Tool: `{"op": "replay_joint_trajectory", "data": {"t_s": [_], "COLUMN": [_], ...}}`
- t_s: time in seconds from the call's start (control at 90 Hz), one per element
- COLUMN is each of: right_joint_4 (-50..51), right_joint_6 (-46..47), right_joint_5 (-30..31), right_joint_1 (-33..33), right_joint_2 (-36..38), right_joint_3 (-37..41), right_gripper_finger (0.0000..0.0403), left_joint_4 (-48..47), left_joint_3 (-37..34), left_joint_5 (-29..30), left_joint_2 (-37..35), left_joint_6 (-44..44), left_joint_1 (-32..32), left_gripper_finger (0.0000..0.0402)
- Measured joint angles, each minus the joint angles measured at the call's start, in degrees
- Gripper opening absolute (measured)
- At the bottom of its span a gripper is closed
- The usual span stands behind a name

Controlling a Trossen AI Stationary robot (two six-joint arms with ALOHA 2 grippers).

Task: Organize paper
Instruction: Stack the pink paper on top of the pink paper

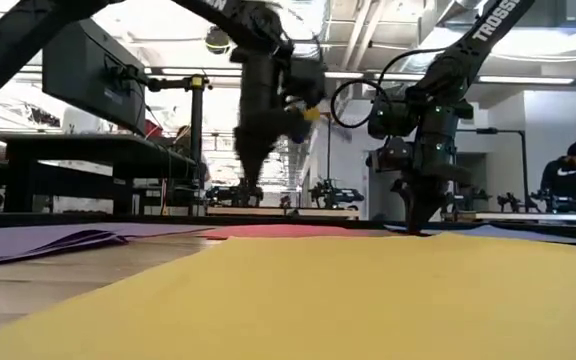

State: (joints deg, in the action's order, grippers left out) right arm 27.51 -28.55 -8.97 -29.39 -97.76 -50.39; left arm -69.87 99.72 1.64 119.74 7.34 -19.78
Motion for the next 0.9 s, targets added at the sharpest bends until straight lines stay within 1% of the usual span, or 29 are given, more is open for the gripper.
{"op": "replay_joint_trajectory", "data": {"t_s": [0.067,0.178,0.256,0.333,0.433,0.556,0.744,0.9], "right_joint_4": [0.0,-0.1,-0.2,-0.4,-0.9,-1.1,-1.5,-3.5], "right_joint_6": [0.0,0.0,0.0,0.0,0.0,-0.2,0.7,1.9], "right_joint_5": [0.0,0.0,0.0,-0.1,0.0,0.2,0.7,1.0], "right_joint_1": [0.0,0.0,0.0,0.0,0.4,0.9,2.0,3.2], "right_joint_2": [0.0,0.0,0.0,0.0,0.0,0.0,0.0,-0.1], "right_joint_3": [0.0,0.0,0.0,0.0,0.0,0.0,0.0,0.1], "right_gripper_finger": [0.0000,0.0000,0.0000,0.0000,0.0000,0.0000,0.0000,0.0000], "left_joint_4": [0.3,6.2,11.1,14.6,15.4,17.2,20.2,20.8], "left_joint_3": [-5.6,-14.9,-19.7,-22.2,-23.9,-24.2,-24.2,-24.2], "left_joint_5": [-0.2,-0.5,-0.8,-0.8,-0.8,-0.9,-0.9,-1.4], "left_joint_2": [-2.2,-7.4,-10.4,-11.3,-10.0,-7.3,-7.2,-7.2], "left_joint_6": [2.1,5.0,6.4,8.0,10.1,12.0,13.2,14.1], "left_joint_1": [-1.2,-2.7,-3.4,-3.5,-3.3,-2.6,-2.7,-2.4], "left_gripper_finger": [0.0000,0.0000,0.0000,0.0000,0.0000,0.0000,0.0000,0.0000]}}
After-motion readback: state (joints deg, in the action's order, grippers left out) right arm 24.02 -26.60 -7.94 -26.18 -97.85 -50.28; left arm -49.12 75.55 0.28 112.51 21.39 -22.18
